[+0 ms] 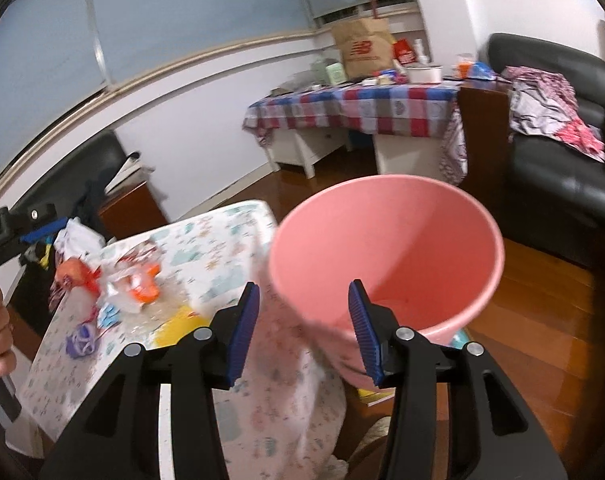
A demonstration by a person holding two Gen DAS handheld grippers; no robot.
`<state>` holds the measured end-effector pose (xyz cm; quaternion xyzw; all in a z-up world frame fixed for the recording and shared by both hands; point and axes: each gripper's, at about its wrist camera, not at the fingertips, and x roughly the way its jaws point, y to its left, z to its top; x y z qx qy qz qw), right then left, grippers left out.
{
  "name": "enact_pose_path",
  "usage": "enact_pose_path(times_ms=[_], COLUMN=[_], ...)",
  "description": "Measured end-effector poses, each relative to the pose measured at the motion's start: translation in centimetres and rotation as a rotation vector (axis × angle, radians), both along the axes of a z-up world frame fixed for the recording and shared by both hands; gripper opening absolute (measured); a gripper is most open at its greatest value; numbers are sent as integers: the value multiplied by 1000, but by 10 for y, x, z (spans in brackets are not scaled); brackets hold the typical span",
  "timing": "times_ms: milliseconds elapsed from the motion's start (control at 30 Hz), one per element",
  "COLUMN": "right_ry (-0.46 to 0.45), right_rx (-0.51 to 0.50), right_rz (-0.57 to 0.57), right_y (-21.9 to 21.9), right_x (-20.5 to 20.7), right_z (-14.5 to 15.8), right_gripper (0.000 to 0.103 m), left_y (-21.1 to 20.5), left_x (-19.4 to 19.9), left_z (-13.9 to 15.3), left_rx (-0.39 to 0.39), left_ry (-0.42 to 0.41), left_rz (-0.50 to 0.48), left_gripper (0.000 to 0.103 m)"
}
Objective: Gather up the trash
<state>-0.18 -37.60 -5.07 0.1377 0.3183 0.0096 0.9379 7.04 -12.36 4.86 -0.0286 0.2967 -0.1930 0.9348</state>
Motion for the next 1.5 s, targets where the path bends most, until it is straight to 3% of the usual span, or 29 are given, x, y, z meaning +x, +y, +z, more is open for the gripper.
enact_pose_path(times_ms=[433, 700, 867, 1100, 1267, 1500], right_ry=[43, 70, 85, 107, 118, 130], right_rx=[-4, -7, -14, -24, -21, -16], right_rz=[112, 172, 192, 203, 201, 210], right_y=[46, 67, 77, 83, 84, 86], right_x=[2, 10, 12, 11, 12, 17], right_z=[-9, -15, -18, -22, -25, -27], right_gripper=[47, 47, 47, 47, 47, 47], left_y=[105, 154, 160, 144, 139, 158], left_x=[-17, -28, -28, -23, -16, -4], left_z=[7, -19, -52, -85, -108, -102], left_rx=[8, 41, 24, 76, 110, 43], left_ry=[-30, 37, 132, 167, 206, 200], left_rz=[194, 279, 265, 198, 188, 266], left_gripper=[51, 52, 52, 52, 39, 40])
